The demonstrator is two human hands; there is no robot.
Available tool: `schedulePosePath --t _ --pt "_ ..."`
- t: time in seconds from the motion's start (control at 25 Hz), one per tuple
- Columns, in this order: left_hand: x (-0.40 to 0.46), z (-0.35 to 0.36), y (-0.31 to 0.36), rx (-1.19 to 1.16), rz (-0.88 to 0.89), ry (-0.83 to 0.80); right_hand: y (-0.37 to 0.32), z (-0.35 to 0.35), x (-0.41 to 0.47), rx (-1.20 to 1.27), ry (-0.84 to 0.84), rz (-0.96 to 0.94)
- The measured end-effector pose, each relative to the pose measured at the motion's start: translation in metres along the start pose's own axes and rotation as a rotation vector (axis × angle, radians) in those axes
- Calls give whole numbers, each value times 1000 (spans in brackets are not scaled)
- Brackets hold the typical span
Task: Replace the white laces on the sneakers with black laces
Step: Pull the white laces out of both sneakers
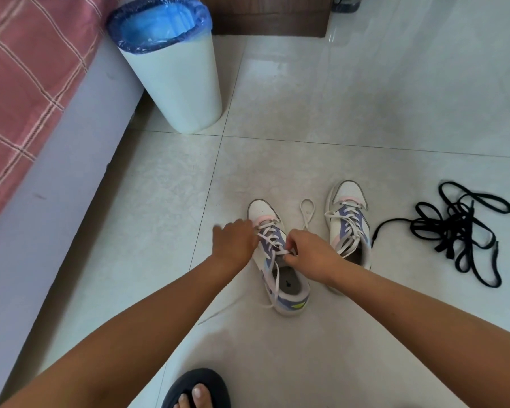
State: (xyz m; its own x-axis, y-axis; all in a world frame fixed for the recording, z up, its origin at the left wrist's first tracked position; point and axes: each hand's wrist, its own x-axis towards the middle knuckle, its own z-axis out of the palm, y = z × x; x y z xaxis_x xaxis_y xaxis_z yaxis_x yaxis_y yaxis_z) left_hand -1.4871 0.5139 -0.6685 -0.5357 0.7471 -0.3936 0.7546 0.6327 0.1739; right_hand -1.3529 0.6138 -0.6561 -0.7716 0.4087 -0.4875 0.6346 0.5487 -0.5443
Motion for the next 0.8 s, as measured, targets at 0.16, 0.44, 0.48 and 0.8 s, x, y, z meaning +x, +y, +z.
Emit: schedulePosePath --t 0.16,0.44,0.48,0.8 --pt "-7 -2 13 -934 -368 -523 -1 3 -1 52 12 10" --pt "3 1 -35 -145 -218 -24 -1 3 -4 36 12 14" --pt "1 -2 -32 -553 -364 -187 -1 4 -4 36 15 16" --pt "-11 11 4 -858 -271 -319 -1 7 -2 39 43 14"
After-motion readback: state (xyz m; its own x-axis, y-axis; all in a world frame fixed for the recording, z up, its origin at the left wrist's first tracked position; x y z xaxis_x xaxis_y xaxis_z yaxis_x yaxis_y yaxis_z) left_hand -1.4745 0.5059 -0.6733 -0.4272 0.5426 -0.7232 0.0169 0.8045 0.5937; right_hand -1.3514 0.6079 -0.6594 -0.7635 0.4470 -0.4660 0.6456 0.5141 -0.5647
